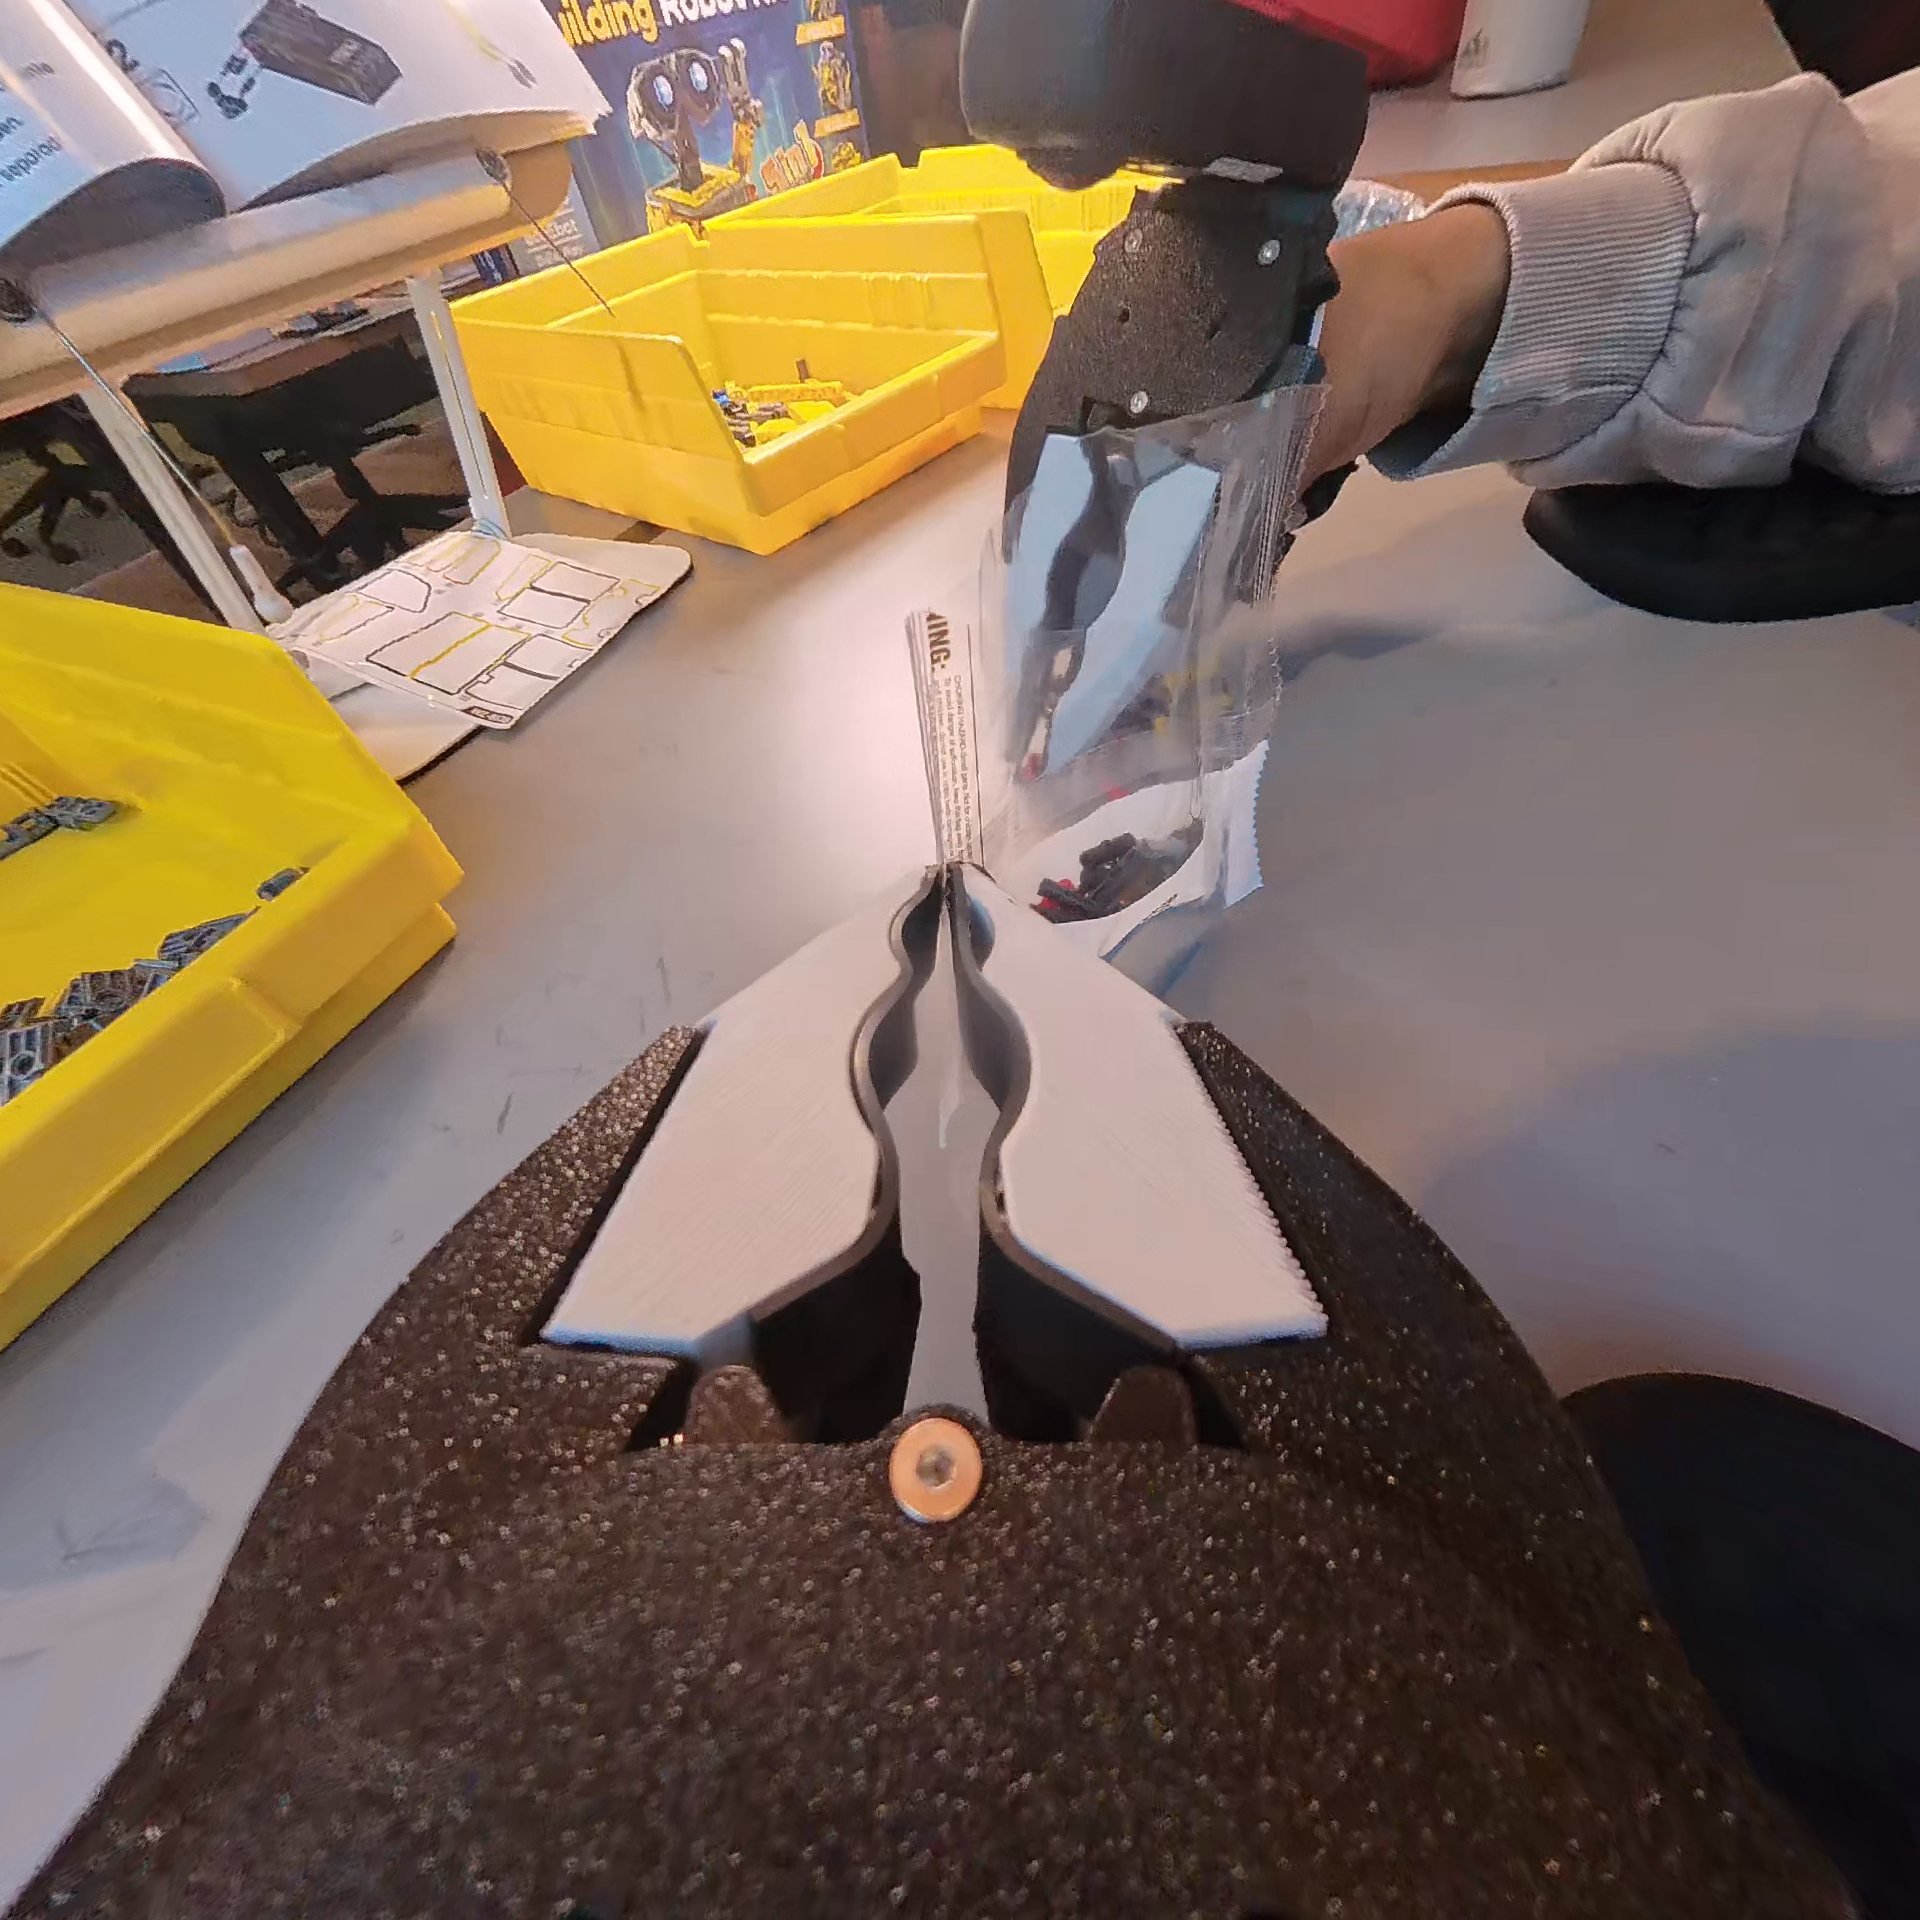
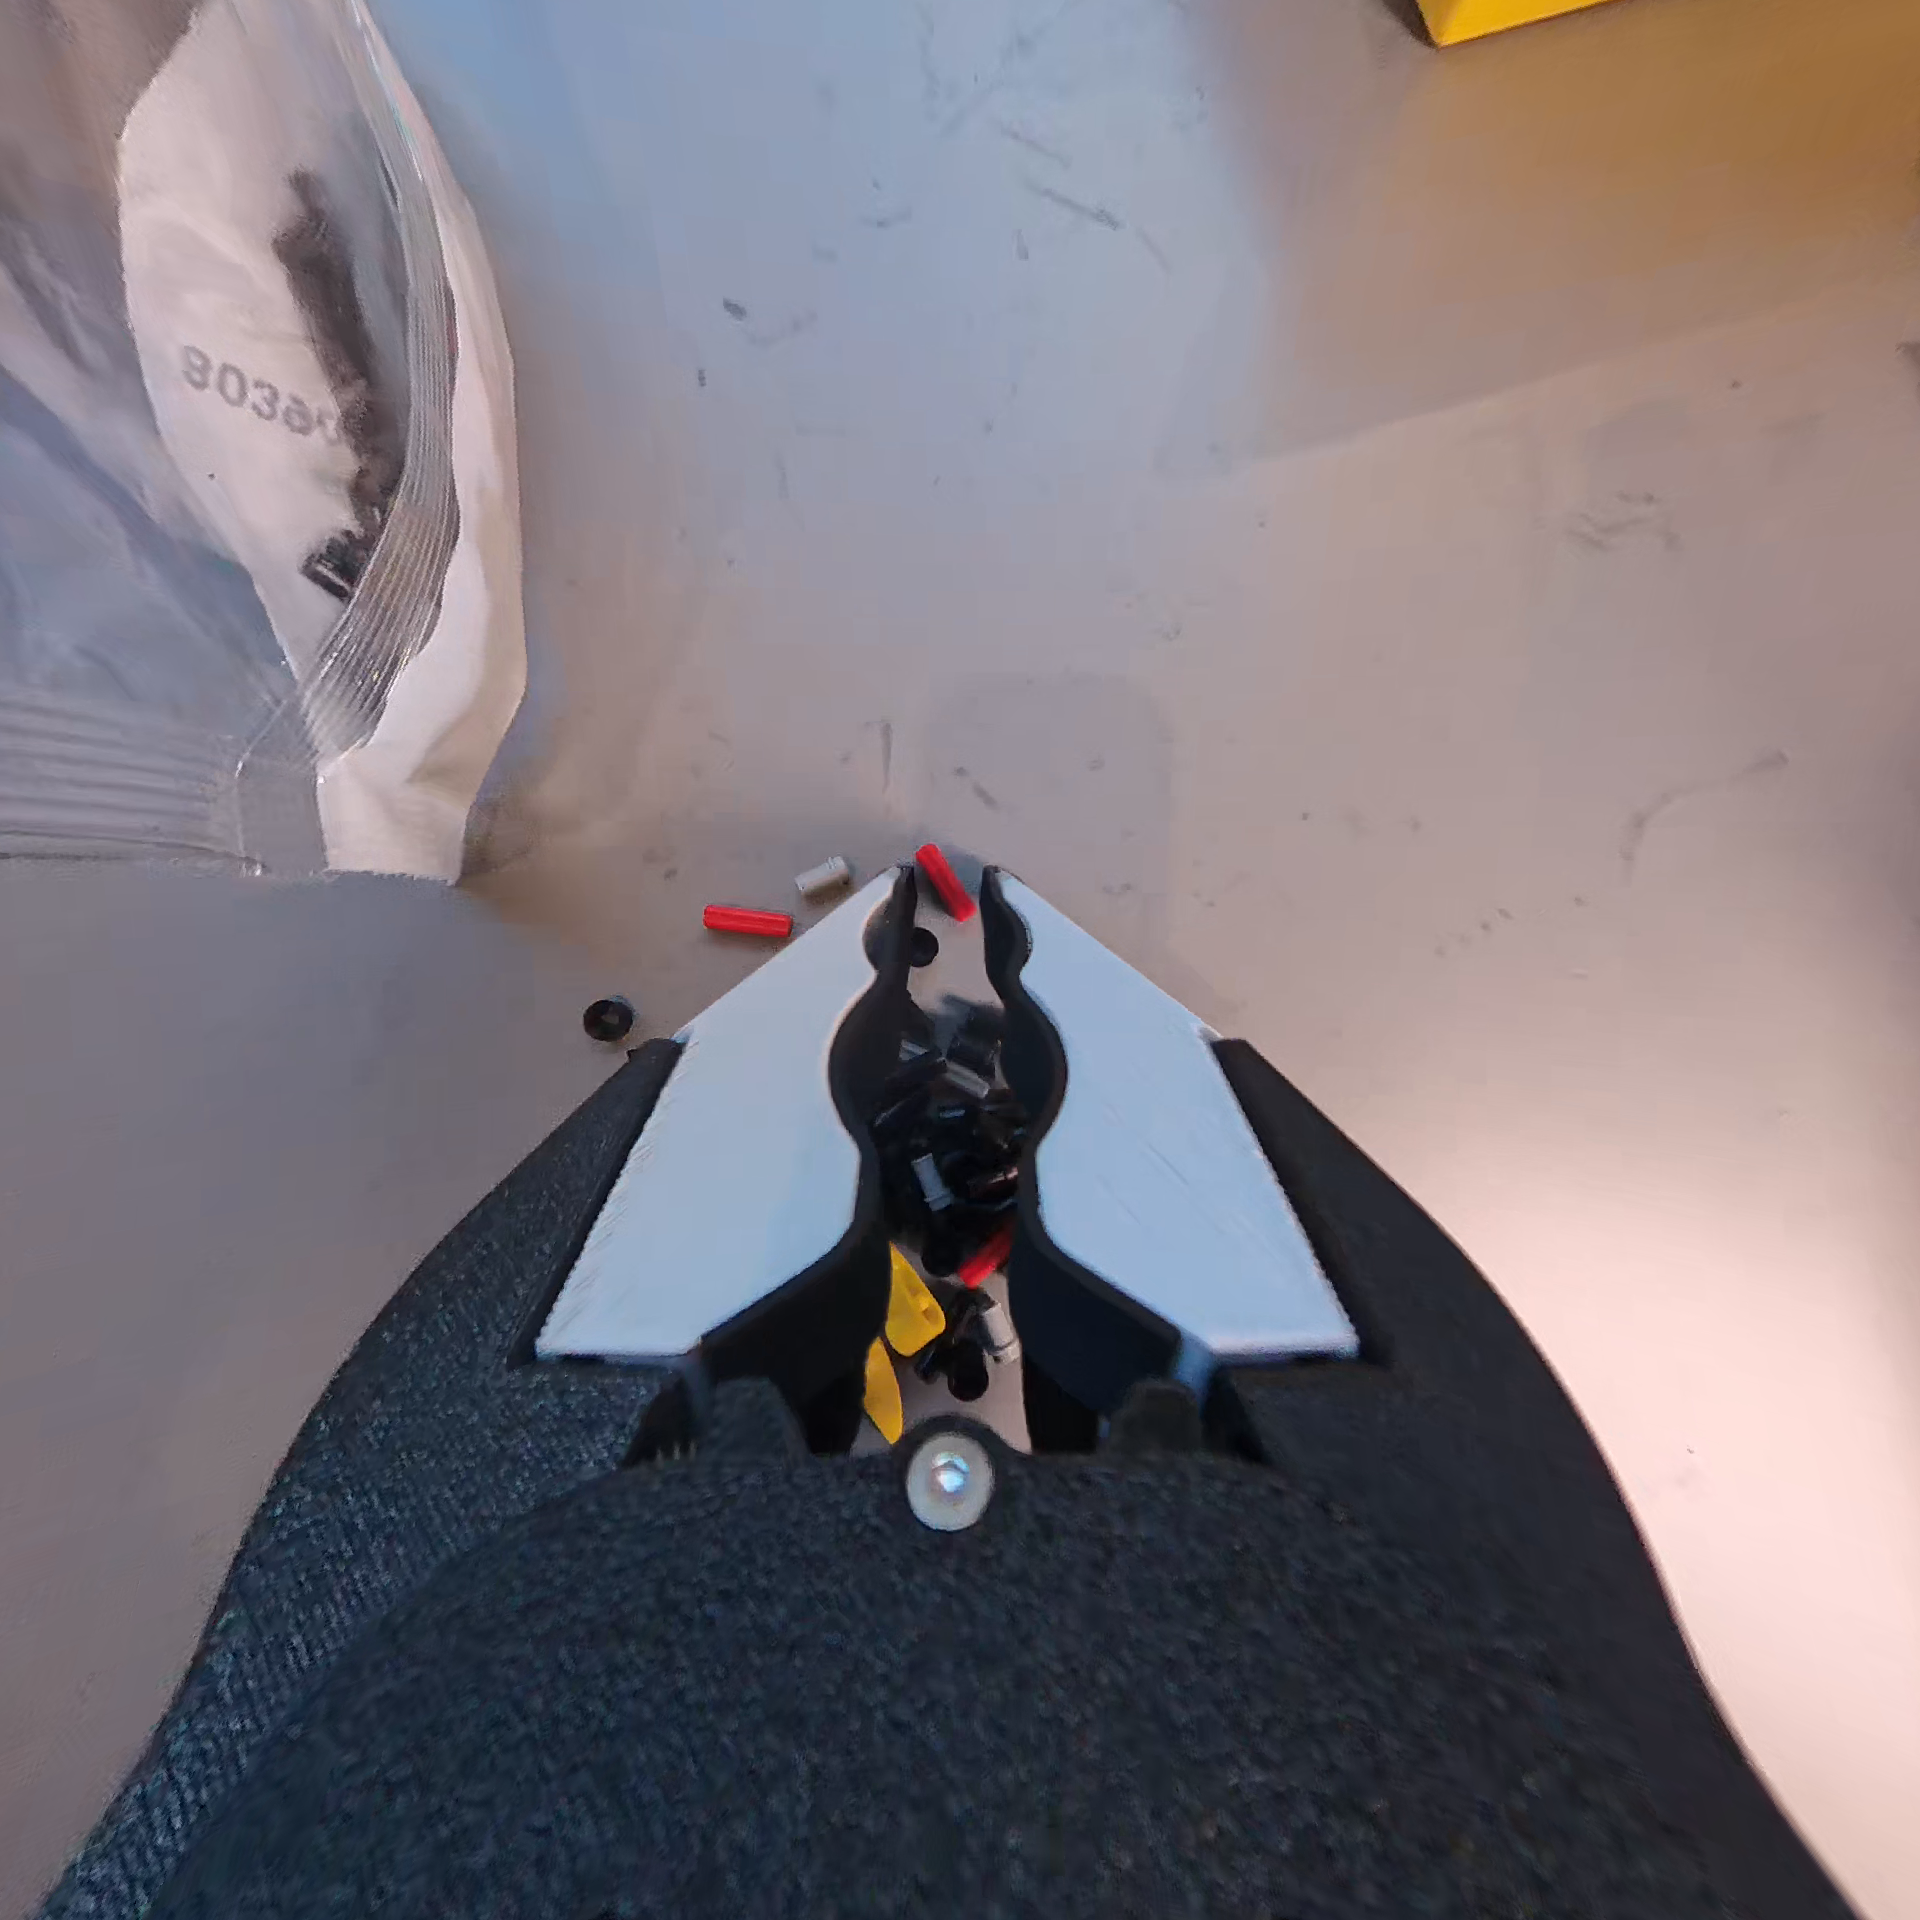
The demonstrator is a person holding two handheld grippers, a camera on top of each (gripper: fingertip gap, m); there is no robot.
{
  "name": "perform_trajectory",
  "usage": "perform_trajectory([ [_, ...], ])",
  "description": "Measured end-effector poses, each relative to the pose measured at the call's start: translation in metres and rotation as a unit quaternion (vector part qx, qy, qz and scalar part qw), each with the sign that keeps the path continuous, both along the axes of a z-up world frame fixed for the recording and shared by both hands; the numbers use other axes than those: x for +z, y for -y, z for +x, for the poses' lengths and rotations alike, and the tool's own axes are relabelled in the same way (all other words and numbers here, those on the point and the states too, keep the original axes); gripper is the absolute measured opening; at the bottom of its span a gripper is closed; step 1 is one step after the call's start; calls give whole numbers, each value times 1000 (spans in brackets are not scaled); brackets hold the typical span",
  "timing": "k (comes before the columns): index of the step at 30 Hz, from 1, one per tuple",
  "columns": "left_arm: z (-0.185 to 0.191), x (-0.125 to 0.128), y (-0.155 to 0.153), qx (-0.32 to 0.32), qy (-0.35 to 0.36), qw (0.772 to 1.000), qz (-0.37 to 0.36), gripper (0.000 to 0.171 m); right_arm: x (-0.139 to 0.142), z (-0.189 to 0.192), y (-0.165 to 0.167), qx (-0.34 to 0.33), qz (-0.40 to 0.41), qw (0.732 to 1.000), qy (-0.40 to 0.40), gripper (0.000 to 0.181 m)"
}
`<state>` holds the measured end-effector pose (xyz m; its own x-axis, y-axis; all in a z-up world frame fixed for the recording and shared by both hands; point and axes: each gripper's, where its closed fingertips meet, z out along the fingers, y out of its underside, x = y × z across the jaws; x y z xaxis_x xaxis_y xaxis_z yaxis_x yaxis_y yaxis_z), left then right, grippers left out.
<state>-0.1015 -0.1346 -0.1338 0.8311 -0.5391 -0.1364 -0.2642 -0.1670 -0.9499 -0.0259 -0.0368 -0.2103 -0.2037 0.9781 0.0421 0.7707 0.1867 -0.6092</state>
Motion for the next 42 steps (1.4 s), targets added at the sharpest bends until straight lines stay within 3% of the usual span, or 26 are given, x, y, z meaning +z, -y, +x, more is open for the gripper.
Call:
perform_trajectory([
  [8, 5, -7, -2, -3, -24, 1000, -11, 0, 3, 0, 3, 50, -19, 999, -4, 3],
  [11, 7, -9, -5, -4, -28, 999, -16, 0, 53, -11, 0, 54, -70, 992, -94, 3],
  [14, 11, -9, -11, -16, -22, 999, -20, 0, 128, -17, 16, 110, -82, 970, -201, 4],
  [16, 17, -9, -15, -37, -11, 999, -30, 0, 151, -15, 34, 158, -79, 961, -214, 4],
  [18, 22, -8, -18, -60, -7, 997, -39, 0, 144, -10, 51, 200, -77, 962, -171, 4],
  [21, 27, -5, -19, -94, -19, 994, -57, 0, 121, -14, 54, 207, -65, 965, -150, 13],
  [23, 28, -3, -21, -114, -15, 990, -78, 0, 129, -15, 57, 207, -105, 955, -183, 19],
  [26, 28, 0, -21, -134, 12, 985, -105, 0, 153, -12, 36, 169, -127, 949, -235, 18],
  [28, 26, -1, -22, -130, 18, 987, -96, 0, 138, -5, 18, 158, -95, 960, -209, 15],
  [30, 22, -5, -23, -119, 19, 990, -74, 0, 92, 7, 2, 173, -30, 976, -128, 15],
  [33, 18, -11, -22, -107, 3, 992, -68, 0, 41, 16, 16, 230, -28, 971, -59, 18],
  [38, 13, -6, -26, -103, 23, 993, -44, 0, 5, 12, 33, 261, -13, 965, 2, 20],
  [42, 12, -6, -27, -103, 29, 993, -46, 0, -1, 15, 35, 257, -22, 966, 18, 14],
])
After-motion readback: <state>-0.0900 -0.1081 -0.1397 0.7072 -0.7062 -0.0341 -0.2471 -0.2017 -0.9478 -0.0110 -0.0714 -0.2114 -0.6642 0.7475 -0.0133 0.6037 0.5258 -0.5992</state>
